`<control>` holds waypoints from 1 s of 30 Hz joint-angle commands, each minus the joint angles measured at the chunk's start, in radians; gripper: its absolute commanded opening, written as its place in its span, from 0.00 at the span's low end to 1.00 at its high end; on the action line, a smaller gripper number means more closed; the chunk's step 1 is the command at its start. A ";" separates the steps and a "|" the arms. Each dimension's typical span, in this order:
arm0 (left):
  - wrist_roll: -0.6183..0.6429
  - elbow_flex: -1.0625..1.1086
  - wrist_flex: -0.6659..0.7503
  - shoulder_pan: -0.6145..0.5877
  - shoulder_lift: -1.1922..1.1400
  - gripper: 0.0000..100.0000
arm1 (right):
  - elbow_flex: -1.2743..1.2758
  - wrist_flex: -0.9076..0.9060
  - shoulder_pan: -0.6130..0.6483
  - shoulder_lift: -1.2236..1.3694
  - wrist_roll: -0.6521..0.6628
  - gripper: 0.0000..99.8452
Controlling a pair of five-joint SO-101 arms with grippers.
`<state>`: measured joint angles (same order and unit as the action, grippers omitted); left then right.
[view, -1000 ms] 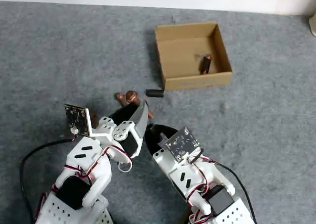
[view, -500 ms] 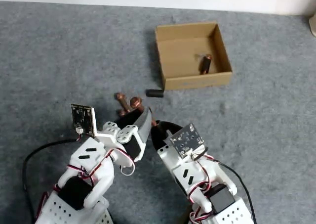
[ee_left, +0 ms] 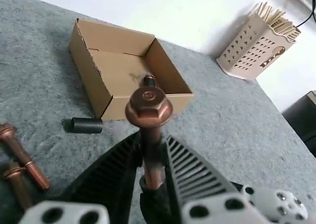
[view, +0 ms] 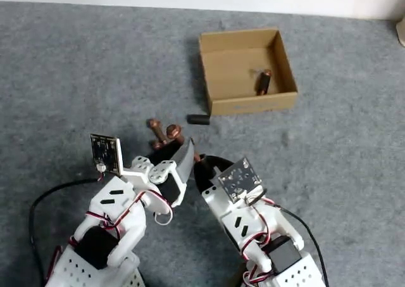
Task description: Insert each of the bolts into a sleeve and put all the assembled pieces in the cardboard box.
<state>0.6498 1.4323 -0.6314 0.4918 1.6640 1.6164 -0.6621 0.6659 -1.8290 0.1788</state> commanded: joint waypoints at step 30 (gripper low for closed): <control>0.044 -0.062 0.031 -0.010 -0.008 0.01 | -0.110 -0.013 0.073 -0.008 -0.060 0.00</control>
<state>0.6866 1.4231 -0.6114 0.4902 1.6533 1.5796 -0.6728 0.7119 -1.8274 0.1297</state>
